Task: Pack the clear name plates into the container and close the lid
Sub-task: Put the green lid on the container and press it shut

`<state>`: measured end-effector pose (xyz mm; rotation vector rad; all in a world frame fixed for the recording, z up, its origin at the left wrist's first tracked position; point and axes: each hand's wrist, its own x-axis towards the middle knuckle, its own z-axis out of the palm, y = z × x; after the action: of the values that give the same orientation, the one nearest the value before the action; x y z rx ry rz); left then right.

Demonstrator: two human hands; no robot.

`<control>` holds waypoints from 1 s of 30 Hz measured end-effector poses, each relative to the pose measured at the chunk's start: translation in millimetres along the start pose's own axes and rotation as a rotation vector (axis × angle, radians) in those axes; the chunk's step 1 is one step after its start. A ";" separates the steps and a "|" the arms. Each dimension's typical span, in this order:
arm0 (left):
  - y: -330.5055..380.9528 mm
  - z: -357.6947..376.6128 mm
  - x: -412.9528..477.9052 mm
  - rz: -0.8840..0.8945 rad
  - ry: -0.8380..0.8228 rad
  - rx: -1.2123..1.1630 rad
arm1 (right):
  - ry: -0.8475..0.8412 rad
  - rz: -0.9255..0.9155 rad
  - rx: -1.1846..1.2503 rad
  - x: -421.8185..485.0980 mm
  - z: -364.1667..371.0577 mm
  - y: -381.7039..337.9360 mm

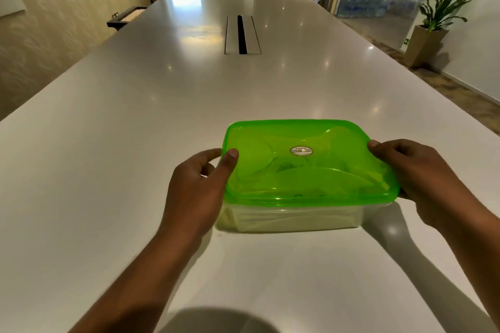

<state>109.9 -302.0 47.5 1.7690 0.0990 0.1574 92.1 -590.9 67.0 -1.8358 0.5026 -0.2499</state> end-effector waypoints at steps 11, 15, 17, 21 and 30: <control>-18.0 22.9 -19.9 0.008 -0.038 -0.368 | 0.065 -0.093 0.156 -17.4 8.3 18.9; -20.3 25.7 -20.9 0.043 -0.075 -0.436 | 0.055 -0.104 0.215 -19.4 10.3 22.6; -22.2 26.2 -20.5 0.045 -0.080 -0.464 | 0.054 -0.110 0.210 -19.1 10.8 22.6; -22.4 26.5 -19.8 0.067 -0.101 -0.497 | 0.055 -0.082 0.221 -16.7 11.5 21.4; -19.2 25.0 -21.3 0.043 -0.101 -0.487 | 0.080 -0.070 0.242 -18.5 13.4 20.5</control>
<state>93.3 -325.5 22.6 1.2911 -0.0490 0.1114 76.8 -576.2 44.8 -1.6138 0.4429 -0.4154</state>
